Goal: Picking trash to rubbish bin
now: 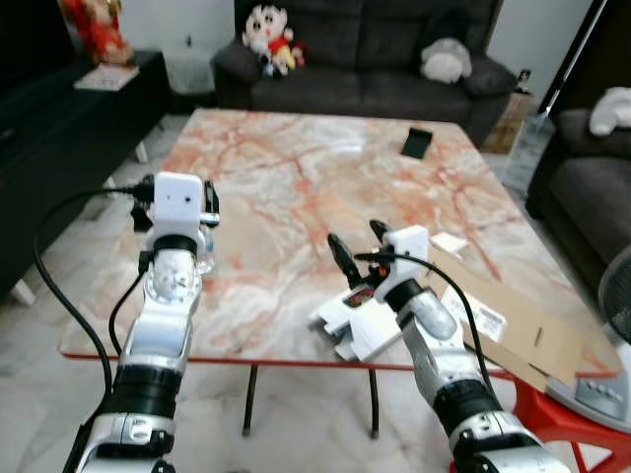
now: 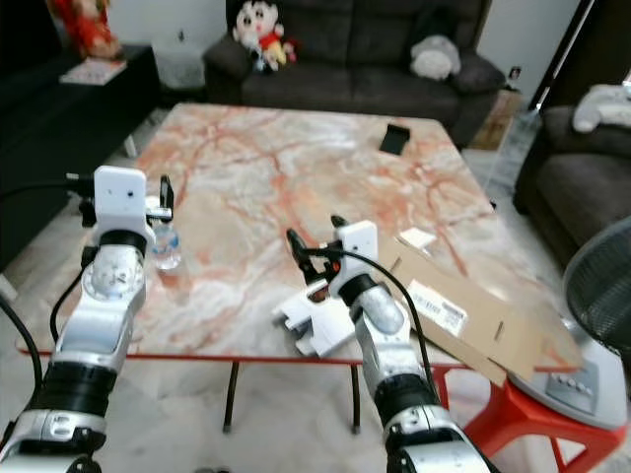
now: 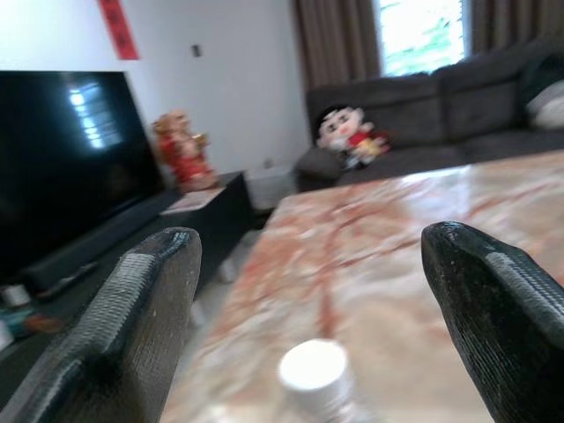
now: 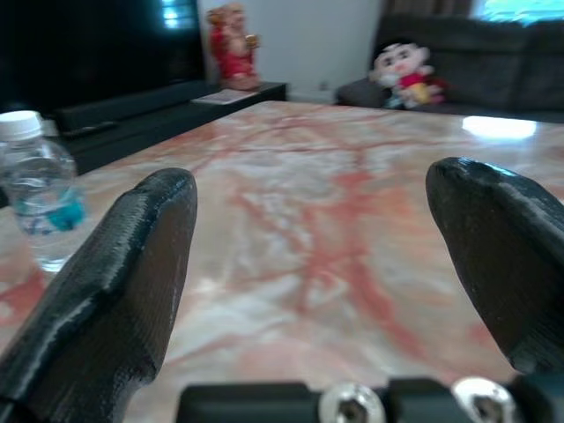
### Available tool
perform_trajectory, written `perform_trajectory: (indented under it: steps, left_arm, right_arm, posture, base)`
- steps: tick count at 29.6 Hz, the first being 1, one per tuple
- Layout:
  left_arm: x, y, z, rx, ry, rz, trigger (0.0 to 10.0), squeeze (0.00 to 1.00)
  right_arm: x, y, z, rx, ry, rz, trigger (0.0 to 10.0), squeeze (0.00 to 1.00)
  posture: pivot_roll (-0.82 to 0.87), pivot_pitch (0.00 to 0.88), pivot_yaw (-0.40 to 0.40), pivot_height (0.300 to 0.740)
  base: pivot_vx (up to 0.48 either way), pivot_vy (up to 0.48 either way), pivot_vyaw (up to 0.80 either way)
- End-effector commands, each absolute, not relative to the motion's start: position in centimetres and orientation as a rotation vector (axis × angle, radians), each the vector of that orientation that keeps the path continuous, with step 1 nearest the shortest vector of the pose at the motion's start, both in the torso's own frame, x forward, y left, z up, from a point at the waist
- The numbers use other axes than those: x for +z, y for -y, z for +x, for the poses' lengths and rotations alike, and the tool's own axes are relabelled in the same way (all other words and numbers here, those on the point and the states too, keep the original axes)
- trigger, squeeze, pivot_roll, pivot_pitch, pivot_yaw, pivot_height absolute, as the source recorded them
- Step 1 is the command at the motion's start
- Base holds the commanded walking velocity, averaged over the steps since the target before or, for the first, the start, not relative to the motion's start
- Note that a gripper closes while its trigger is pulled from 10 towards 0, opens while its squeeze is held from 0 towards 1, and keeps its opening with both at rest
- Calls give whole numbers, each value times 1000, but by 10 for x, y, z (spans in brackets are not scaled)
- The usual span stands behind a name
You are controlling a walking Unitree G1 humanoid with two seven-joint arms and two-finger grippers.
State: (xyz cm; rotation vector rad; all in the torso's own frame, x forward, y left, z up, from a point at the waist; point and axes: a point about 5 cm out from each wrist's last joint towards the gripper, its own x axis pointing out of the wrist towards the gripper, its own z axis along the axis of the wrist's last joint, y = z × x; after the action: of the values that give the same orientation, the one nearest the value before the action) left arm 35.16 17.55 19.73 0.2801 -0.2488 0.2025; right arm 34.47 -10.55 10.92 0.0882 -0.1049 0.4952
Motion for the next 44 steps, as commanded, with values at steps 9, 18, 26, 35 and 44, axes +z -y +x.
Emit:
perform_trajectory:
  steps: [9,18,26,35,44]
  left_arm:
    - [209,-172,364,199,270,292,10000,0]
    - [218,-176,369,226,300,302,10000,0]
    - [219,-177,369,238,318,304,10000,0]
    - [221,-173,369,229,336,306,10000,0]
    - [221,-174,369,236,339,305,10000,0]
  right_arm:
    - [113,108,346,486,116,88,10000,0]
    - [116,107,347,486,120,88,10000,0]
    - [115,106,346,492,119,69,10000,0]
    - [114,104,345,499,116,78,10000,0]
    - [114,104,346,497,111,89,10000,0]
  posture:
    - [11,5,-86,740]
    - [9,27,-82,740]
    - [9,27,-82,740]
    - [8,38,-81,740]
    - [9,38,-81,740]
  base:
    - [0,0,0]
    - [0,0,0]
    - [0,0,0]
    - [0,0,0]
    - [80,0,227]
